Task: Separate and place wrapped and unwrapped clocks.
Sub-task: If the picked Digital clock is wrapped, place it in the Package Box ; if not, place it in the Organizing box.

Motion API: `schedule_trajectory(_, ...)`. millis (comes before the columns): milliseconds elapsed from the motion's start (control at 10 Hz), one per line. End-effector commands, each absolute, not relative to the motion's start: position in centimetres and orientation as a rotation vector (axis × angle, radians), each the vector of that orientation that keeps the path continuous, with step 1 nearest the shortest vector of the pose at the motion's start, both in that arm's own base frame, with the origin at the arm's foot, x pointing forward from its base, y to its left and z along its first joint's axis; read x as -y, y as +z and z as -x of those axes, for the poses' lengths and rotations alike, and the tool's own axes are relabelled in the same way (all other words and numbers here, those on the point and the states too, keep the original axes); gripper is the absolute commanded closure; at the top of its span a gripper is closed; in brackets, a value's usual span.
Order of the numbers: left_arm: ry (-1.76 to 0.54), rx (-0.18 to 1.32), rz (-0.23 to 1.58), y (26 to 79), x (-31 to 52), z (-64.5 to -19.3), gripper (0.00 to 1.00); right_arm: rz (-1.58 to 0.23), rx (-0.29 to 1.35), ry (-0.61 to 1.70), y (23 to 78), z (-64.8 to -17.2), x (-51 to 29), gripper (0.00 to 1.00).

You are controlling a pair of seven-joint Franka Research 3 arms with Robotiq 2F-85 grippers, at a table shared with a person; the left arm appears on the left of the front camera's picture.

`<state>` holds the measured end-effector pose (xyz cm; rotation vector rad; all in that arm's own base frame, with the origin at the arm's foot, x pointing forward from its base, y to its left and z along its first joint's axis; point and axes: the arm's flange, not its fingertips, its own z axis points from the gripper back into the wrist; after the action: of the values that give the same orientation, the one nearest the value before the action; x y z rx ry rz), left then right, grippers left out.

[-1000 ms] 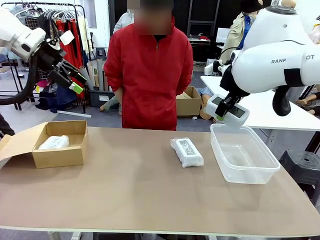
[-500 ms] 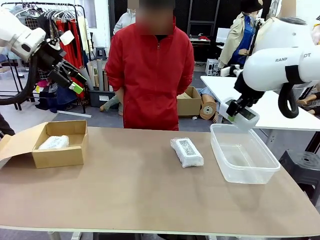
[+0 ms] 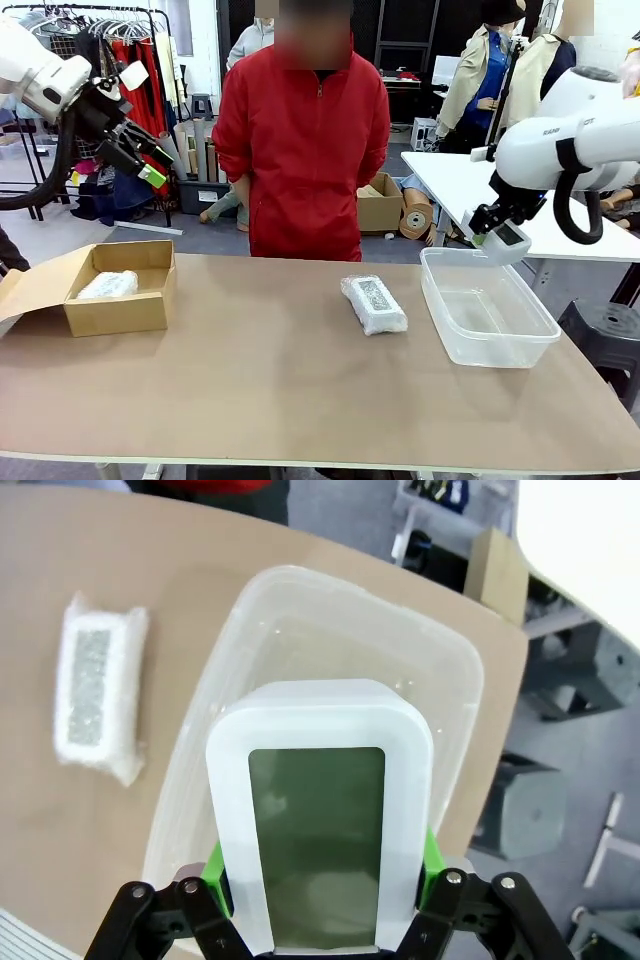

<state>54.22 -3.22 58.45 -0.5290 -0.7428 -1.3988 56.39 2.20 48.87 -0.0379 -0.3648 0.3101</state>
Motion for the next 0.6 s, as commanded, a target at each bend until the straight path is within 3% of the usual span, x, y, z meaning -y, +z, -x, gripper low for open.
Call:
schedule_trajectory(0, -1.405, 0.744, 0.526, 58.5, 3.2, -54.1, 0.0, 0.043, 0.317, 0.208, 48.6, -60.0, -2.1, 1.0)
schedule_trajectory(500, -1.405, 0.744, 0.526, 58.5, 3.2, -54.1, 0.0, 0.002, 0.21, 0.135, 40.9, -61.8, -2.2, 1.0)
